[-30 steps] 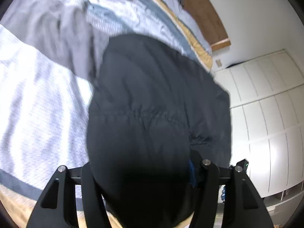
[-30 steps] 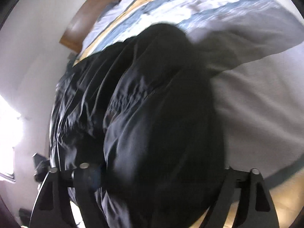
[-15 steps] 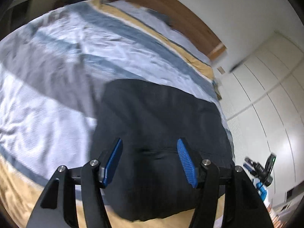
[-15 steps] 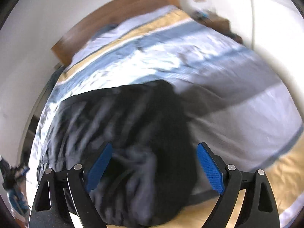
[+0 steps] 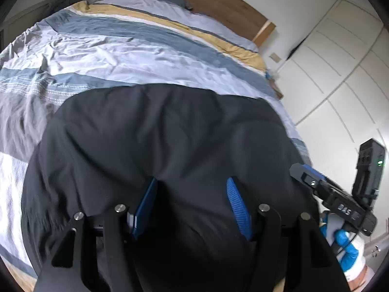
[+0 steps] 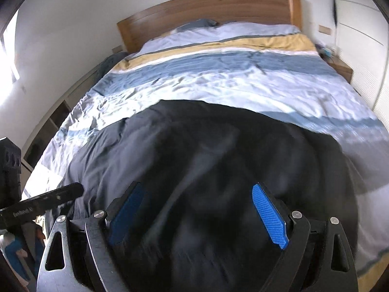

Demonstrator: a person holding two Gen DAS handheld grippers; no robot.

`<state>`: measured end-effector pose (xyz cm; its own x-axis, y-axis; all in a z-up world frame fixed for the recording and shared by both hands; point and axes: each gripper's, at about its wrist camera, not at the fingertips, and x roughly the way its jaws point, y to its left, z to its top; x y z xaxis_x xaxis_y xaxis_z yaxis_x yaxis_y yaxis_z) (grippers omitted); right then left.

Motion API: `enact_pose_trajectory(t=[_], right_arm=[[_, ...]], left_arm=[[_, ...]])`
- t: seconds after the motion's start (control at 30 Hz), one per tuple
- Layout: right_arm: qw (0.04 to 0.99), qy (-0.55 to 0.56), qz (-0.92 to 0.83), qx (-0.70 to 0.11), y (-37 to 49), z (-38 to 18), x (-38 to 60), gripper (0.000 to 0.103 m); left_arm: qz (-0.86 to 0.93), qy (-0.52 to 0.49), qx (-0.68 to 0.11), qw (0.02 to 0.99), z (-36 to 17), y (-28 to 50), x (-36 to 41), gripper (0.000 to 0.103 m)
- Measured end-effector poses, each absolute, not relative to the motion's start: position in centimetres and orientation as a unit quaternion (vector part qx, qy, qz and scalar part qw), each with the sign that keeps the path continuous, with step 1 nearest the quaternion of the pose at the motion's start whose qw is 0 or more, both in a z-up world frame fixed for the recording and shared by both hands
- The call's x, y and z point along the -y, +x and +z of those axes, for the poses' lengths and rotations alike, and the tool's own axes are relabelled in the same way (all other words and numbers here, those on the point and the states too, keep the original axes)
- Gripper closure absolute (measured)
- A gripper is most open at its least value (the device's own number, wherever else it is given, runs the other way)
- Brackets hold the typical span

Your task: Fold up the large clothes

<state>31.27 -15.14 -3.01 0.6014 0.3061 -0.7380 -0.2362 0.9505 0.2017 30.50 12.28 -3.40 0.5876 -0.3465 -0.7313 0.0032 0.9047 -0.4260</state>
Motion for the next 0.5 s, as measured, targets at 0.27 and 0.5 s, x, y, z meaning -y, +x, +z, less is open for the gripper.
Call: enact_pose_trajectory(t=[0.27,0.5], right_arm=[[0.885,0.032,0.122,-0.448,37.0,-7.5,15.1,0.006],[0.875,0.062,0.053,-0.478,42.4,-8.7,21.9,0.004]], left_arm=[[-0.067,-0.188,-0.468,0.861,-7.4,37.9,-13.3,0.045],[-0.046,-0.178,-0.503,0.844,-9.1,43.9,-13.4,0.043]])
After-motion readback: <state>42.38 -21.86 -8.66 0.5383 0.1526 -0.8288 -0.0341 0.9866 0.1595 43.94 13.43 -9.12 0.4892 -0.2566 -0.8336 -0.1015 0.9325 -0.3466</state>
